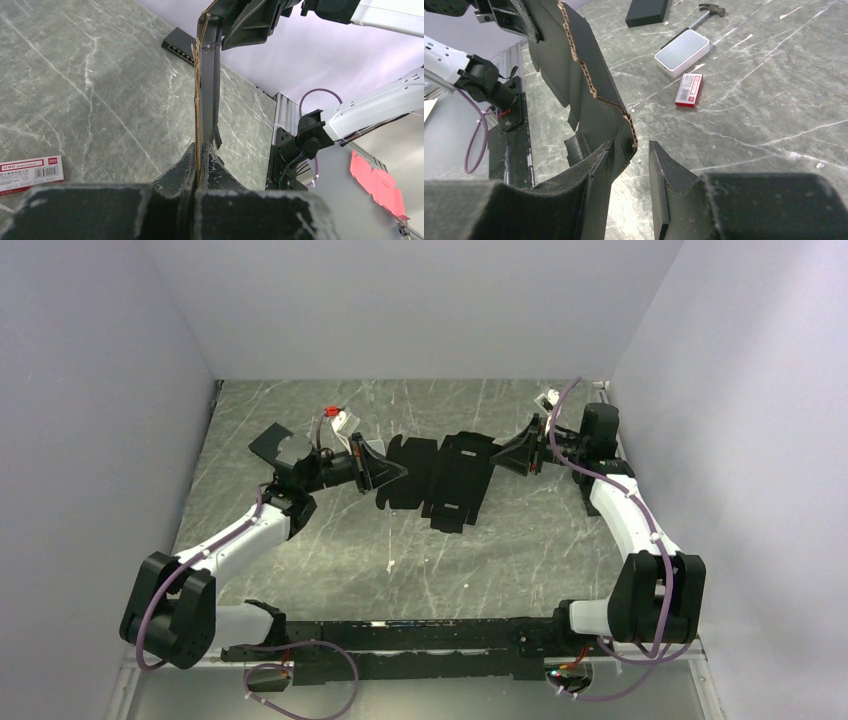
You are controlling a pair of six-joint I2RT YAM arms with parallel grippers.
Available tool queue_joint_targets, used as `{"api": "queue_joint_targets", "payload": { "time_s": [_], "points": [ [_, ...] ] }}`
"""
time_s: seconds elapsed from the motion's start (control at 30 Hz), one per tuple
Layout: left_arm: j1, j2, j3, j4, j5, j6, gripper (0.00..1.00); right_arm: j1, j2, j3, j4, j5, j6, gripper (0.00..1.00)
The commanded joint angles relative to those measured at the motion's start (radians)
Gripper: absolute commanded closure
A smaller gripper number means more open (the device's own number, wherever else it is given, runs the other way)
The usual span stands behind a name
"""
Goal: Fold the paper box
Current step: Fold the paper box at the center of the board.
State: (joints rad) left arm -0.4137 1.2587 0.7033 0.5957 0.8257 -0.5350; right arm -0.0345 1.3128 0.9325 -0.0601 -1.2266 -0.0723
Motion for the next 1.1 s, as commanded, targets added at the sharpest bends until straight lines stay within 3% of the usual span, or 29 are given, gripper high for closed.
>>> {"api": "queue_joint_targets", "payload": {
  "time_s": [0.0,0.4,0.47,0.57,0.63,0.87,1.07],
  "points": [
    [0.002,0.000,0.009,0.053,0.027,-0.017,1.00,0.004,-0.029,0.055,0.004,0.011,-0.058,0.65],
    [0.001,0.004,0.020,0.023,0.022,-0.020,1.00,0.003,-0.057,0.063,-0.011,0.007,-0.086,0.73],
    [0.001,0.007,0.022,0.021,0.022,-0.022,1.00,0.004,-0.060,0.064,-0.017,0.005,-0.090,0.77],
    [0.001,0.006,0.022,0.019,0.010,-0.031,1.00,0.004,-0.062,0.070,-0.038,0.004,-0.112,0.93],
    [0.001,0.003,0.027,0.004,-0.006,-0.039,1.00,0.009,-0.068,0.078,-0.080,0.008,-0.167,1.00],
    [0.011,0.036,0.095,-0.105,-0.058,-0.179,1.00,0.110,-0.102,0.112,-0.295,0.190,-0.457,1.00],
    [0.039,0.087,0.100,-0.119,-0.060,-0.323,1.00,0.159,-0.110,0.073,-0.336,0.373,-0.628,1.00]
  ]
}}
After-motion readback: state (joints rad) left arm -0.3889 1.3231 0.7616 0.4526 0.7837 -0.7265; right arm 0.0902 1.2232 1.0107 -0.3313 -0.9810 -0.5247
